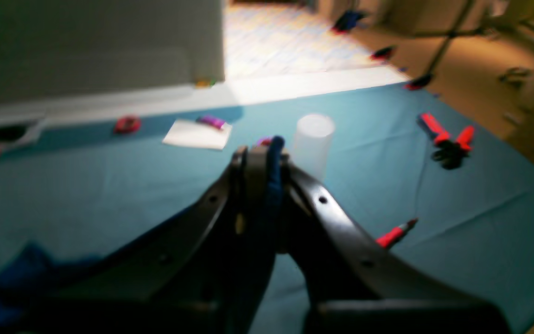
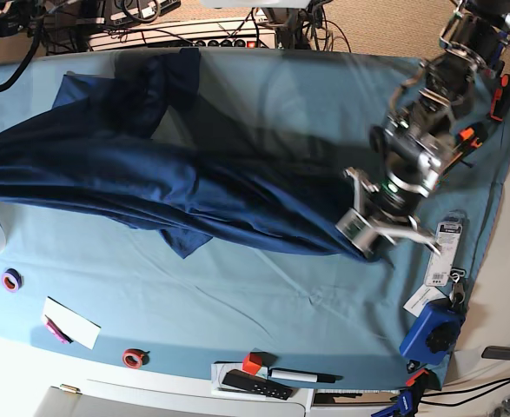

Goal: Layout the t-shirt on the table in an organized manner, then fold the t-shirt properly
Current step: 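Grasp the t-shirt edge again with the left gripper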

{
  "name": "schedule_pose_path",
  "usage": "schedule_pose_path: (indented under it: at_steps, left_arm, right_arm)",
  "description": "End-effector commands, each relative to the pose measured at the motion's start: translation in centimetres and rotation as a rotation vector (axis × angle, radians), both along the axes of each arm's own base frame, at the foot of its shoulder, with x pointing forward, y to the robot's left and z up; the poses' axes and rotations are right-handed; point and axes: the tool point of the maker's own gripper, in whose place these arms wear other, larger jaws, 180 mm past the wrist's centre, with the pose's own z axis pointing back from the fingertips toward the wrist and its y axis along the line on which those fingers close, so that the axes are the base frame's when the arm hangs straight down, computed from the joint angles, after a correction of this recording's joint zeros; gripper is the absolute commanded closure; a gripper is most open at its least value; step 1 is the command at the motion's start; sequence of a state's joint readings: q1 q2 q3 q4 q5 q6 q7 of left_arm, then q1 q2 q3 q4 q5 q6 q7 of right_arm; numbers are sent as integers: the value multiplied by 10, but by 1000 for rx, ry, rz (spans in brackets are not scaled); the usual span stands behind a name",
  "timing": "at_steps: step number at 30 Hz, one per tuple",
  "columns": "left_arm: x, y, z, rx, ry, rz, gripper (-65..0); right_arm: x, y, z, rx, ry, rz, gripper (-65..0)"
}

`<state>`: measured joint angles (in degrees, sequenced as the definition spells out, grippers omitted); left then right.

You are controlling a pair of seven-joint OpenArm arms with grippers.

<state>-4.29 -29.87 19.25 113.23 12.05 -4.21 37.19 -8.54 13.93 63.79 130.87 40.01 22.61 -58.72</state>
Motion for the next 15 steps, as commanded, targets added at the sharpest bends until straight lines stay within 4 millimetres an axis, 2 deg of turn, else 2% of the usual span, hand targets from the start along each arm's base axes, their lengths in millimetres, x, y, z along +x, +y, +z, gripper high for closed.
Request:
schedule_pose_path:
  at_steps: [1,5,9,15]
  left_arm:
    - [10,6,24,-14,-71,8,0]
    - [24,16,46,-61,-95,17,0]
    - [34,14,64,-109,-118,-2,0]
    - [57,21,80,-113,-164,4,0]
  right_arm:
    - [1,1,18,-34,-70,1,0]
    - [4,2,21,-13,-110,-3,0]
    - [13,10,12,12,-103,7,0]
    - [41,40,-8,28,-86,59,0]
